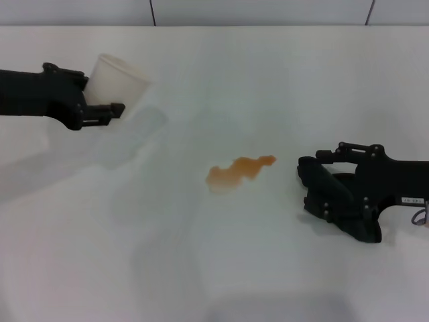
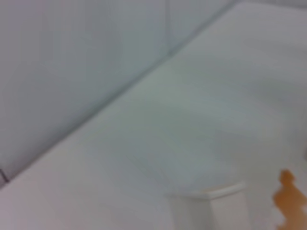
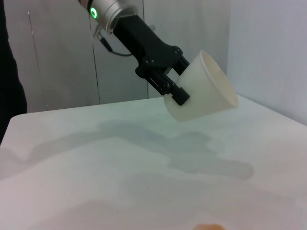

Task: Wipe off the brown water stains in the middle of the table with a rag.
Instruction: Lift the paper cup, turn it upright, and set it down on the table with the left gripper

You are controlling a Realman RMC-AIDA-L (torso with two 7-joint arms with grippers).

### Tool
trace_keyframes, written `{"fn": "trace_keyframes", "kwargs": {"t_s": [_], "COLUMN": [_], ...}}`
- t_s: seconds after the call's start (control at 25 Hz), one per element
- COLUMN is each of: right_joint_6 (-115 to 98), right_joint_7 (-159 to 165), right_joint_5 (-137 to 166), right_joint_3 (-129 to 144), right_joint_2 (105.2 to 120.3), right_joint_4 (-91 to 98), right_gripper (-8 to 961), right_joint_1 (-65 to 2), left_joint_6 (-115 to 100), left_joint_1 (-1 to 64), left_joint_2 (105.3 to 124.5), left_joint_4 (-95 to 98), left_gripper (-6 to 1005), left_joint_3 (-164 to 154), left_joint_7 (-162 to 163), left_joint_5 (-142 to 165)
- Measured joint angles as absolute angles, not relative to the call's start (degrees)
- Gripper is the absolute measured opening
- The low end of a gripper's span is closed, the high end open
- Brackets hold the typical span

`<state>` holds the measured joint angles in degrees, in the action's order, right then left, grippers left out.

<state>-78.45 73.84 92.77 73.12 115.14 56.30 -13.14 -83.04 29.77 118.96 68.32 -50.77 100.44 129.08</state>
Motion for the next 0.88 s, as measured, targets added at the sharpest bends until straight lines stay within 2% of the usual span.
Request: {"fn": "trace_keyframes", "kwargs": {"t_s": [0.24,0.88], "right_joint_6": [-77.87,-76.93], "right_joint_7": [72.33,67.94], "right_joint_5": [90.78,88.15], "right_joint_3": [73.48,73.59], "right_joint_2": [115.13,115.19], "right_joint_4": [54.26,50.51], "right_gripper": [856,856], "right_joint_1": [-13.14,-13.43], "left_joint_6": [-77.75,-71.89], "left_joint_1": [27.15,26.35], "left_joint_2": [118.89,118.72], "left_joint_4": [64.32,44.1], "left_gripper": [518,531], "left_joint_3": [-49.86,-45.73], "left_joint_7": [93.3,67.06], "left_joint_5": [122.86,106.96]}}
